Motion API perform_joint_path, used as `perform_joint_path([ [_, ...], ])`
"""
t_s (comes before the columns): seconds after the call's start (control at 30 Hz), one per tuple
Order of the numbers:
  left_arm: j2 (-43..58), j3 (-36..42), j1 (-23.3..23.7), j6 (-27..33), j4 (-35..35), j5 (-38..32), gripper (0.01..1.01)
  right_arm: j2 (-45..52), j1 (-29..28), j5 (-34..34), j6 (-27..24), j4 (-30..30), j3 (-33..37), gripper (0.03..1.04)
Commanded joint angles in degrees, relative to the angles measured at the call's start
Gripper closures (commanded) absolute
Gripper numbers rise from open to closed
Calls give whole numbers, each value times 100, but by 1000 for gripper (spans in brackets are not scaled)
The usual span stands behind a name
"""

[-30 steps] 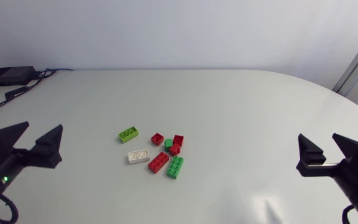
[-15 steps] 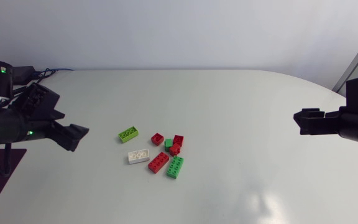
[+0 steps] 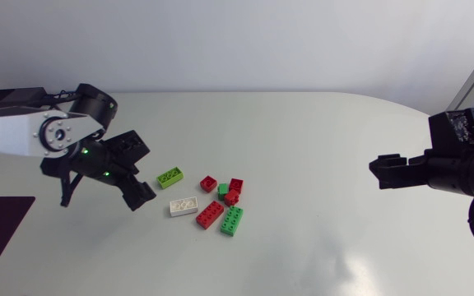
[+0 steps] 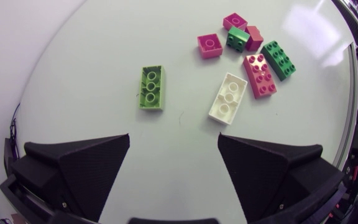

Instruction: Sort duplo bricks by size, large to the right and small to the left

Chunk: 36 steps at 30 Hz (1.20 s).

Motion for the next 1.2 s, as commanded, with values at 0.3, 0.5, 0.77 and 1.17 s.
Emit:
perform_joint_path([
  [0.3, 1555, 1146, -16, 186, 174, -25, 44, 711, 62, 44, -89, 265, -109, 59],
  [0.5, 2126, 1497, 19, 195, 166, -95, 44, 852, 123, 36, -80, 345, -118, 59],
  [0.77, 2786, 1840, 45, 221, 183, -376, 103, 852, 123, 141, -63, 406, -135, 59],
  [1.17, 2496, 1506, -166, 714, 78, -121, 789, 782, 88, 255, -80, 336, -276, 72],
])
